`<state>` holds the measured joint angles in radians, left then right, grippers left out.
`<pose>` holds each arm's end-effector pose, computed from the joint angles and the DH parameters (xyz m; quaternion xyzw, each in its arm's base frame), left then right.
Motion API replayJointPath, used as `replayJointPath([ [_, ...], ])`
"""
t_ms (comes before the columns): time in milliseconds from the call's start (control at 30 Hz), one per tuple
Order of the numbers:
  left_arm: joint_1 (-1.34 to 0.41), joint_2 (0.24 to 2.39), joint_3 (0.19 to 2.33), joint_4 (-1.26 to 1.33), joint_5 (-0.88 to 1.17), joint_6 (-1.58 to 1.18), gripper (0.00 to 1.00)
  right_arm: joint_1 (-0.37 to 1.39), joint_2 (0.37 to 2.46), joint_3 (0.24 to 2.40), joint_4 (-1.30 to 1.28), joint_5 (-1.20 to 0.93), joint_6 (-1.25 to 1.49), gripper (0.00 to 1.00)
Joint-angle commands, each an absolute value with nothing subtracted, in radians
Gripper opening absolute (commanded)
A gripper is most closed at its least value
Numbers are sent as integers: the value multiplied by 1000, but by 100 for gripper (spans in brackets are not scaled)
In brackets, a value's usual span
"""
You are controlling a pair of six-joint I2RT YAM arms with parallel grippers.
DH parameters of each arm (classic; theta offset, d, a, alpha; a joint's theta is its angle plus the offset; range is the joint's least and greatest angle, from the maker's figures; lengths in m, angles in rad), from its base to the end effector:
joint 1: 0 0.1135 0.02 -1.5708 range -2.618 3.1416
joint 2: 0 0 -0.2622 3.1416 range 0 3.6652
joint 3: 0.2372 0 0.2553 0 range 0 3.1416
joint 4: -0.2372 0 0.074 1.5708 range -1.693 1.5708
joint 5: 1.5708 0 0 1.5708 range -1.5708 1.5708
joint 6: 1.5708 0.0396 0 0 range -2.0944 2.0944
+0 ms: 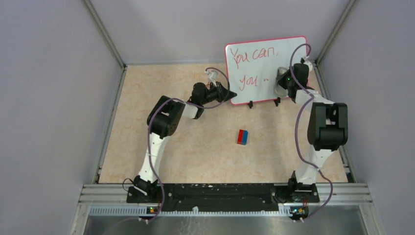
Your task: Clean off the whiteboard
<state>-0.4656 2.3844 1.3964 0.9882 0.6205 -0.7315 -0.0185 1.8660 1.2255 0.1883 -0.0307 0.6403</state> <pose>0.4395 -0.2466 0.1195 0.1247 0.6960 -0.5578 0.4347 0.4332 -0.0068 0.2145 0.2665 0.8046 0.1747 0.5011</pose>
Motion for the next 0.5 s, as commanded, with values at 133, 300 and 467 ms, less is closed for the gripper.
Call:
replayJointPath([
  [133, -431, 2361, 1371, 956, 566, -646, 0, 27, 1863, 1241, 159, 6, 620, 0],
  [300, -431, 2362, 1372, 954, 566, -645, 0, 154, 1874, 1278, 205, -39, 661, 0],
  [467, -431, 2361, 1372, 949, 565, -642, 0, 192, 1884, 1301, 208, -41, 671, 0],
])
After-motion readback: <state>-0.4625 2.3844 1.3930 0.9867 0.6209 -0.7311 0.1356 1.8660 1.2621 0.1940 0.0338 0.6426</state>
